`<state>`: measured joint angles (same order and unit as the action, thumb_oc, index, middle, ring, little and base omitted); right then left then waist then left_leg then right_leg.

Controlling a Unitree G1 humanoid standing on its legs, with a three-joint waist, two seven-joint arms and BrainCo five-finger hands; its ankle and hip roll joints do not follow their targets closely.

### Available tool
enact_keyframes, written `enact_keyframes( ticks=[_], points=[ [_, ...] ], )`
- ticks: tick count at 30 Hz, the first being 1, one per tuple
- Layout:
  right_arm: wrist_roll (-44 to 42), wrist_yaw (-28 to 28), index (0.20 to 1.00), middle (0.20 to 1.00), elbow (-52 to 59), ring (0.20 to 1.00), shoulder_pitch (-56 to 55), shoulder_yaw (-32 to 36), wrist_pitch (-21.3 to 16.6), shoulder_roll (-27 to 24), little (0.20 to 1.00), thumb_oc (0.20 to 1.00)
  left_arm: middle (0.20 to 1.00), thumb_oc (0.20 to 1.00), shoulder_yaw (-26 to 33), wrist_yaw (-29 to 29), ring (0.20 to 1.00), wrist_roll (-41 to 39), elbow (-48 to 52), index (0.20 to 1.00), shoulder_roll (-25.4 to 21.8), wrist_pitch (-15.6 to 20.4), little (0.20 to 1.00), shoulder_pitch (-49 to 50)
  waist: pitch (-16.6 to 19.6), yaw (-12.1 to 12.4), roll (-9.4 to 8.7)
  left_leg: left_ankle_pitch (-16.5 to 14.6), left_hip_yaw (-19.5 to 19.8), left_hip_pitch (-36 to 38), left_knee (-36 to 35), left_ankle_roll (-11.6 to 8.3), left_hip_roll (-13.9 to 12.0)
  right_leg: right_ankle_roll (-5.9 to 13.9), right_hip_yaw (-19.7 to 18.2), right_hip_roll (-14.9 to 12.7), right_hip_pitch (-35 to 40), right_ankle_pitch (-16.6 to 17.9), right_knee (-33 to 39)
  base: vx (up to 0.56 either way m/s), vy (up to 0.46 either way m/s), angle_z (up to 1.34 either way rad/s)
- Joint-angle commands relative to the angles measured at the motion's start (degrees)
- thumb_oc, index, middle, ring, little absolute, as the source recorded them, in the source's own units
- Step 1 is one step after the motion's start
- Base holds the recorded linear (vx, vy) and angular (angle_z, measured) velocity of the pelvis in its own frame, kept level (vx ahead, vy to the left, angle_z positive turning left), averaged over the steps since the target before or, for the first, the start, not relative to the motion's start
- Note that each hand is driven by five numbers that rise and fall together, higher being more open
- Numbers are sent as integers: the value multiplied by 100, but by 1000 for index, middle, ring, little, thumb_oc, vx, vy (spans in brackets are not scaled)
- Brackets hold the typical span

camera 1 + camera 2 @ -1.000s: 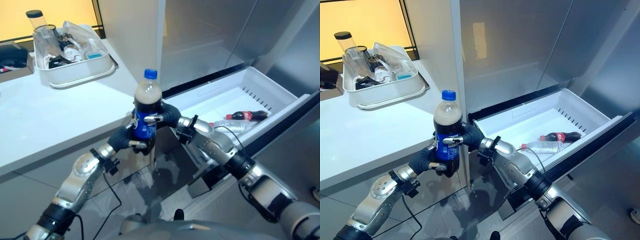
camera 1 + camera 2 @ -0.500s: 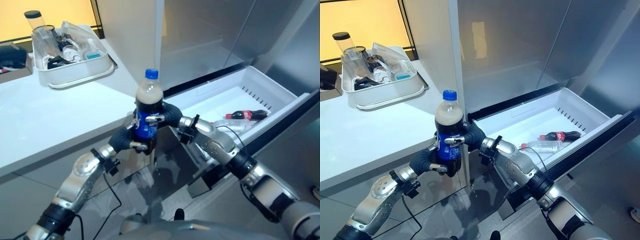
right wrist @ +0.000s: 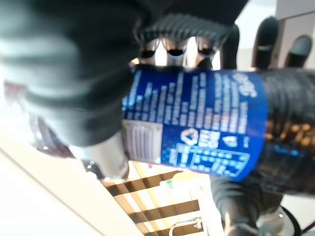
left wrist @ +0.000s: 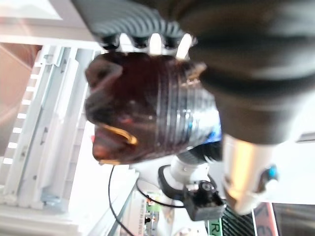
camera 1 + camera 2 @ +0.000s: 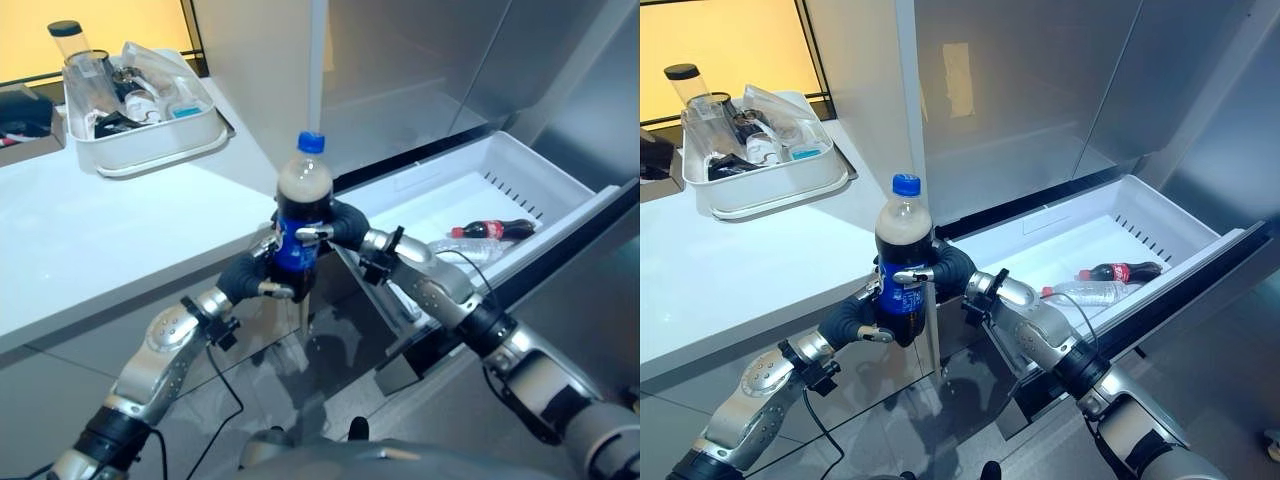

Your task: Take the drinks into the refrigerator

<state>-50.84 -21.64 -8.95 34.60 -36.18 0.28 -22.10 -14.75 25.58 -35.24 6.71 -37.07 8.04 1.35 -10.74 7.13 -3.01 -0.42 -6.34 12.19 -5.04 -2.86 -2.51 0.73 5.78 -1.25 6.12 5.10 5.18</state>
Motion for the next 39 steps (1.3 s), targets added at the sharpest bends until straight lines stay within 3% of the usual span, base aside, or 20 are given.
enact_keyframes(
  ticks=[1, 8, 17, 24, 33, 39],
  points=[
    [-485, 233, 200, 200, 297, 200, 695, 1139, -844, -243, 200, 200, 1000, 1000, -35, 111, 1000, -320, 300, 1000, -234, 236, 1000, -2, 170, 110, -65, -376, 138, 7, 4, 124, 105, 522, 167, -272, 62, -247, -433, 0, 0, 0],
    [-431, 376, 200, 200, 114, 200, 1043, 1378, -983, -672, 200, 200, 1000, 1000, 36, 154, 1000, -384, 358, 1000, -322, 211, 1000, 88, 182, 121, -77, -382, 137, 18, 4, 116, 104, 525, 168, -271, 74, -244, -422, 0, 0, 0],
    [-483, 555, 200, 200, -434, 200, 1492, 1645, -1171, -1598, 200, 200, 1000, 1000, 109, 257, 1000, -529, 426, 1000, -502, 190, 1000, 198, 179, 110, -129, -382, 139, -1, 4, 104, 100, 542, 172, -261, 57, -234, -419, 0, 0, 0],
    [-478, 511, 200, 200, -497, 200, 1374, 1693, -1170, -1845, 200, 200, 1000, 1000, 150, 286, 1000, -586, 414, 1000, -506, 194, 1000, 220, 171, 83, -138, -376, 134, -8, 4, 97, 96, 546, 169, -255, 37, -232, -428, 0, 0, 0],
    [161, 608, 200, 200, -1306, 200, 1177, 1636, -1174, -2593, 200, 200, 1000, 1000, 502, 326, 1000, -987, 694, 1000, -531, 371, 1000, 335, -5, 109, -154, -296, 195, -184, 4, 89, 78, 550, 217, -249, -148, -274, -552, -17, -4, 1],
    [1038, 1022, 200, 200, -2599, 200, 1935, 1407, -1335, -3339, 200, 200, 1000, 1000, 834, 318, 1000, -1304, 1045, 1000, -756, 550, 1000, 445, -296, 259, -187, -125, 334, -597, 4, 67, 46, 528, 382, -227, -539, -281, -705, -55, -20, 12]
  ],
)
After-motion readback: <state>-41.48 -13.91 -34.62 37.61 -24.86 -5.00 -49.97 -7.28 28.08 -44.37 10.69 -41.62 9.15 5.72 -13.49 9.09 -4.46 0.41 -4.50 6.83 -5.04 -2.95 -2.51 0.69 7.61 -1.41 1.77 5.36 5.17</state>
